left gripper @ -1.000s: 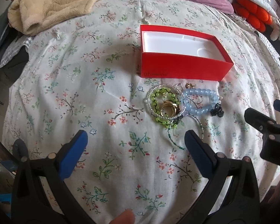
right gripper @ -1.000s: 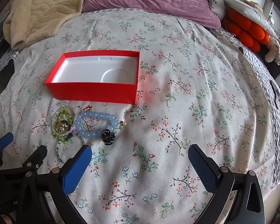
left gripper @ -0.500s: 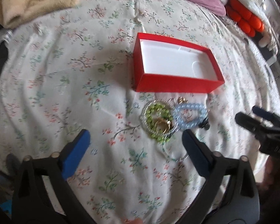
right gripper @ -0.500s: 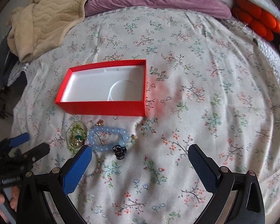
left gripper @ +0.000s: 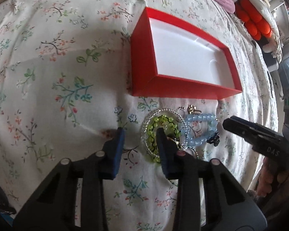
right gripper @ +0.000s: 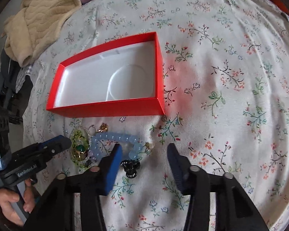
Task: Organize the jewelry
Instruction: 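Grasp the light blue bead bracelet with the right tool while the left tool grasps the silver bangle, then carry both bracelets into the red box and lower them onto the white insert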
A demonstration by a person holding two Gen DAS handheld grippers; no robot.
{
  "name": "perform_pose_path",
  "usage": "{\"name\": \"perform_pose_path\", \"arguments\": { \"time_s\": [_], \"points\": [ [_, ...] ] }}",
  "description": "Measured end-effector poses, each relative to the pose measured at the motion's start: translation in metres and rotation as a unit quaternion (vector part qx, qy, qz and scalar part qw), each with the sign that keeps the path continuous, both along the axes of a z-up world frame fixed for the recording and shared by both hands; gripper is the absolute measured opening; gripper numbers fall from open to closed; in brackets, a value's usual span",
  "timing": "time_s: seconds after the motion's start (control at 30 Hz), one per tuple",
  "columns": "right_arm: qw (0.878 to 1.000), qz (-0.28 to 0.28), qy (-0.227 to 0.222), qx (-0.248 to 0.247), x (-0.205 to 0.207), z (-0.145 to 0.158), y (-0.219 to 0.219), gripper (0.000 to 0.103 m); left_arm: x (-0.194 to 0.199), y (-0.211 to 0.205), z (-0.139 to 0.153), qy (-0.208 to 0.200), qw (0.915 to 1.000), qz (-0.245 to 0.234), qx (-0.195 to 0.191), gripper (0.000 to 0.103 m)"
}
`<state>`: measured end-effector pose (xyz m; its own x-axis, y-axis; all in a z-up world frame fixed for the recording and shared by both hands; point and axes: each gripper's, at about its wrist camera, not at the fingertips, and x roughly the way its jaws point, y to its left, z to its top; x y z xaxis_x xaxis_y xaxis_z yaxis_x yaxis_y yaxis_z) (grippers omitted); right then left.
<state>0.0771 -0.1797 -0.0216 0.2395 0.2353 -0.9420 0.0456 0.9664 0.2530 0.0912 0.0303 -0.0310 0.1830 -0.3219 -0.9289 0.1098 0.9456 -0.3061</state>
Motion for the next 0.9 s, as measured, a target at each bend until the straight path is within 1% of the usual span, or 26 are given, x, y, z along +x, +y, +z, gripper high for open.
{"name": "perform_pose_path", "arguments": {
  "time_s": [0.1,0.23,0.37,0.47,0.5,0.53,0.57,0.63,0.67,0.7,0.8,0.9],
  "points": [
    [1.000,-0.002,0.004,0.007,0.004,-0.006,0.001,0.036,0.001,-0.003,-0.001,-0.003,1.0000,-0.004,0.005,0.033],
    [1.000,0.004,0.001,0.009,0.009,-0.007,0.006,0.035,0.006,-0.002,-0.002,0.000,1.0000,-0.001,0.006,0.028],
    [1.000,0.016,0.002,0.006,0.013,-0.011,0.014,0.035,0.007,-0.004,-0.002,0.000,0.9999,-0.009,0.010,0.024],
    [1.000,0.024,0.005,-0.008,0.015,-0.016,0.020,0.035,0.008,-0.011,-0.003,-0.001,0.9997,-0.018,0.017,0.022],
    [0.999,0.029,0.003,-0.017,0.017,-0.017,0.023,0.035,0.008,-0.013,-0.004,-0.002,0.9995,-0.022,0.022,0.021],
    [0.999,0.032,0.003,-0.023,0.018,-0.018,0.025,0.035,0.008,-0.016,-0.005,-0.001,0.9991,-0.027,0.032,0.017],
    [0.999,0.034,0.003,-0.026,0.018,-0.019,0.027,0.034,0.008,-0.017,-0.007,-0.001,0.9989,-0.028,0.038,0.016],
    [0.999,0.042,0.004,-0.033,0.020,-0.021,0.033,0.029,0.008,-0.018,-0.007,0.003,0.9991,-0.024,0.035,0.010],
    [0.998,0.048,0.004,-0.039,0.019,-0.021,0.036,0.023,0.009,-0.018,-0.007,0.005,0.9992,-0.023,0.033,0.010],
    [0.997,0.057,0.002,-0.059,0.018,-0.023,0.041,0.018,0.009,-0.018,-0.007,0.005,0.9992,-0.022,0.033,0.010],
    [0.992,0.078,-0.009,-0.098,0.015,-0.023,0.054,0.012,0.005,-0.017,-0.007,0.002,0.9992,-0.024,0.033,0.009],
    [0.992,0.076,-0.012,-0.096,0.015,-0.019,0.056,0.011,0.001,-0.012,-0.004,-0.001,0.9995,-0.020,0.026,0.009]
  ]
}}
